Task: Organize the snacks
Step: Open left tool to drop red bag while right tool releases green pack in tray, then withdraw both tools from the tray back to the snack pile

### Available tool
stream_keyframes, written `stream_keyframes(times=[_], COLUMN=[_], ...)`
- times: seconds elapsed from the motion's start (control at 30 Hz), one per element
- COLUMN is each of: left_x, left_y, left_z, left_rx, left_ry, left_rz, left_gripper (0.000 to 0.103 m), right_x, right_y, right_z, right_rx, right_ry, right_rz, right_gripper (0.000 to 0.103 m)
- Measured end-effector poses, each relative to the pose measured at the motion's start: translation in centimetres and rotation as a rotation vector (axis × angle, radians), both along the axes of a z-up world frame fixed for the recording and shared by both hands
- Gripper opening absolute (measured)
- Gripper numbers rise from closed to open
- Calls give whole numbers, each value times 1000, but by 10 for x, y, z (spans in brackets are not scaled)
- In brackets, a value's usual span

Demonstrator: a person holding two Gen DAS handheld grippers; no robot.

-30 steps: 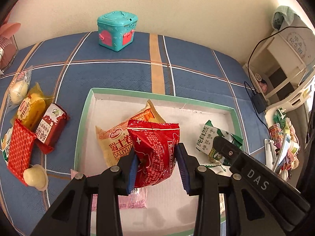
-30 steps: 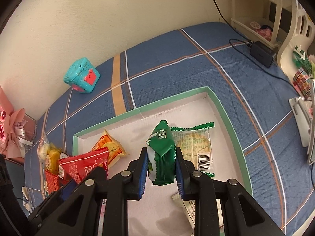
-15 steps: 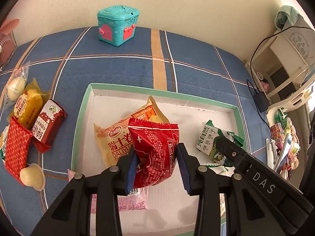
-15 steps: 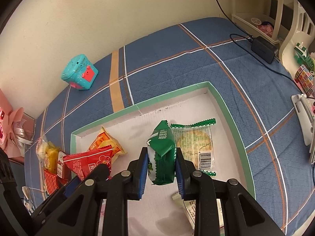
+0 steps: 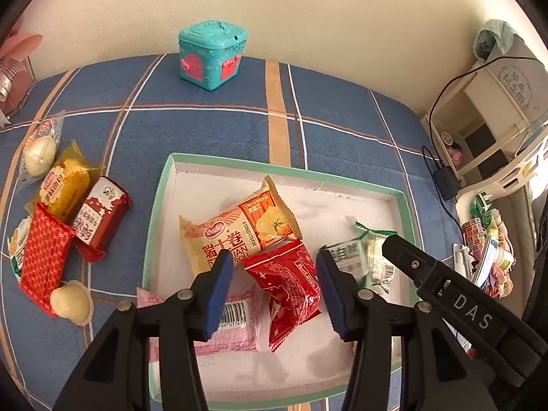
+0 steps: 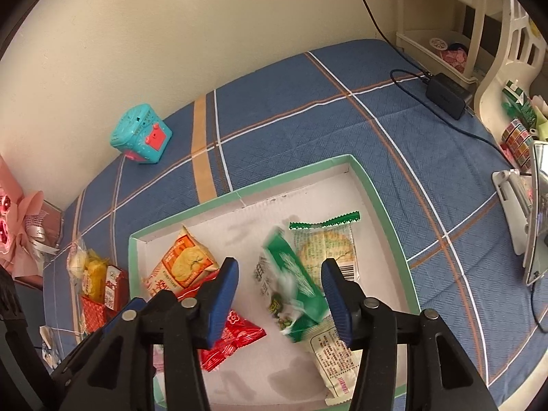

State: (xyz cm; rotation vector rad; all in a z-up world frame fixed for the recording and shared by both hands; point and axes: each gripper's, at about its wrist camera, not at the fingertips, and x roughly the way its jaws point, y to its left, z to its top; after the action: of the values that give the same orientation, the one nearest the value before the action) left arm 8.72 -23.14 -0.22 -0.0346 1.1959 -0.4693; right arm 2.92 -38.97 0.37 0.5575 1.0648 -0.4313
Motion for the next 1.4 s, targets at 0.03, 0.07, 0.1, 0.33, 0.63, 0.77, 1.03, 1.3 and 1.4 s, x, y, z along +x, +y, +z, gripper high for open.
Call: stream_keyframes(times=[0.03,0.07,0.1,0.33,0.63,0.77,1.03,1.3,1.4], left_x=[0,0,0,-1,3,7,13,18,20], left_y=[2,3,5,18,37,46,59,66,68], left_z=[3,4,6,20,26,25,17,-1,-7], left_rx=[5,8,12,36,49,47,64,152,178], left_ry=[-2,-4,-9,-36,-48,-35,-21,-12,-5], left_rz=[1,2,5,28,75,98,136,162,163], left_gripper=[53,53,53,53,53,53,68,80,83], right_x=[-1,-1,-2,-10,-13,-11,-7,4,7], right_y=[1,2,3,10,17,19,21,28,30], right_z=[2,5,8,30,40,37,28,1,-6], right_rx=[-1,-6,-12,-54,-82,-80,-72,-61,-62], right_ry=[-2,-3,-4,-27,-27,-19,7,103,121], right_rz=[2,3,8,16,26,34,45,78,86], right_gripper=[56,57,58,58,58,58,59,71,83])
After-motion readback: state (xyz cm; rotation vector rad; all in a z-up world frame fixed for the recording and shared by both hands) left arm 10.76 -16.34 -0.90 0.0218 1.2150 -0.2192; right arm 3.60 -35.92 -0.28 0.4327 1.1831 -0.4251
